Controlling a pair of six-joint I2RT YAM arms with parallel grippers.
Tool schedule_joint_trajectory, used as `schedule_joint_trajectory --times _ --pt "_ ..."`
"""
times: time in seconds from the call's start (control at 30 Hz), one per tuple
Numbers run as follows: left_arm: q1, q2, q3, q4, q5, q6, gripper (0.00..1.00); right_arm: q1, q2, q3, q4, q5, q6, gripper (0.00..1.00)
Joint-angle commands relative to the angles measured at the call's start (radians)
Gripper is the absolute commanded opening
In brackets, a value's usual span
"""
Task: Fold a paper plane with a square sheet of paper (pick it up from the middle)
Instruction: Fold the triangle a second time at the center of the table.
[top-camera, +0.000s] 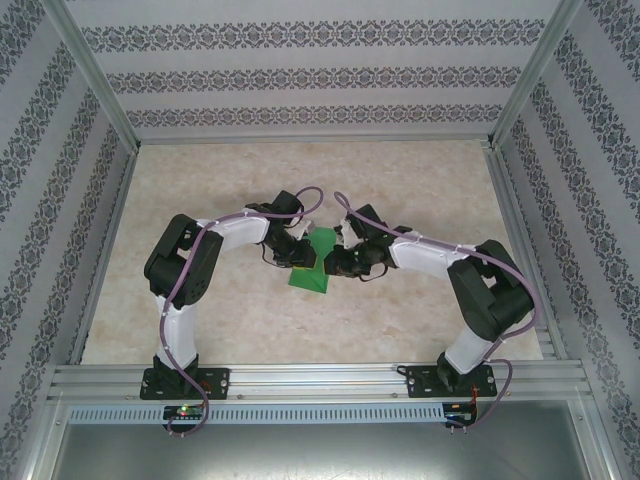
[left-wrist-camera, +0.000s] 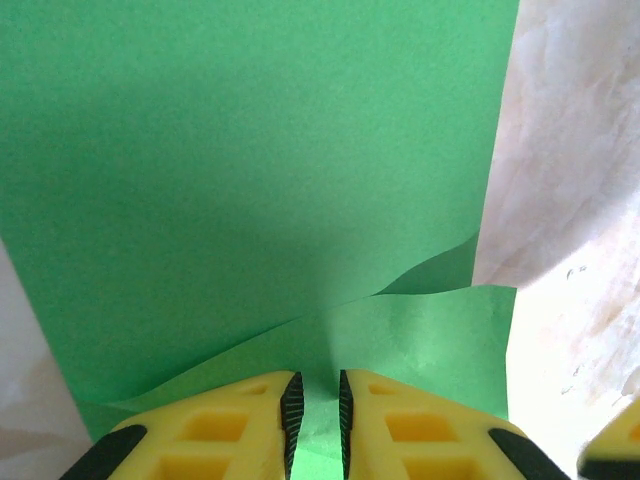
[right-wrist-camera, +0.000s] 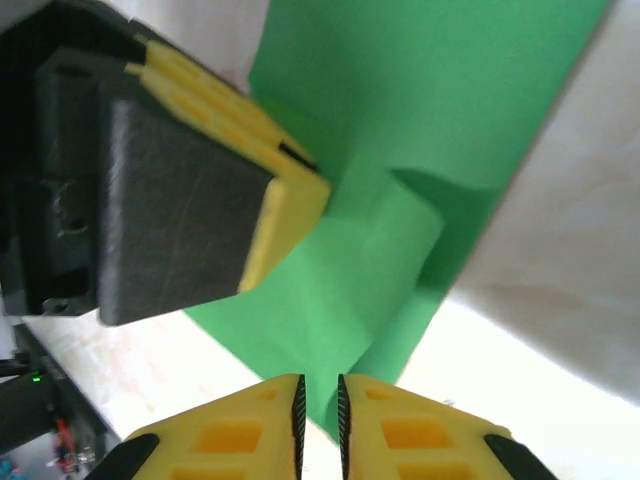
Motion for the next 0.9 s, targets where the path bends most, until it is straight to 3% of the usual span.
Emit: schedule_joint_trajectory --times 0.0,0.27,0.87 --pt "-0.006 0.055 -0.020 -0.035 -0.111 0.019 0.24 0.034 -0.019 -0.025 0.087 -0.049 0.078 0.18" --pt "-0.006 0.059 -0.019 -0.037 -0.106 0.021 0.24 0.048 0.050 -0.014 0.115 -0.030 0.077 0.16" --pt "-0.006 0.075 -0.010 -0.043 -0.110 0.023 0.24 0.057 0.108 0.021 -0.003 0.061 -0.003 0.15"
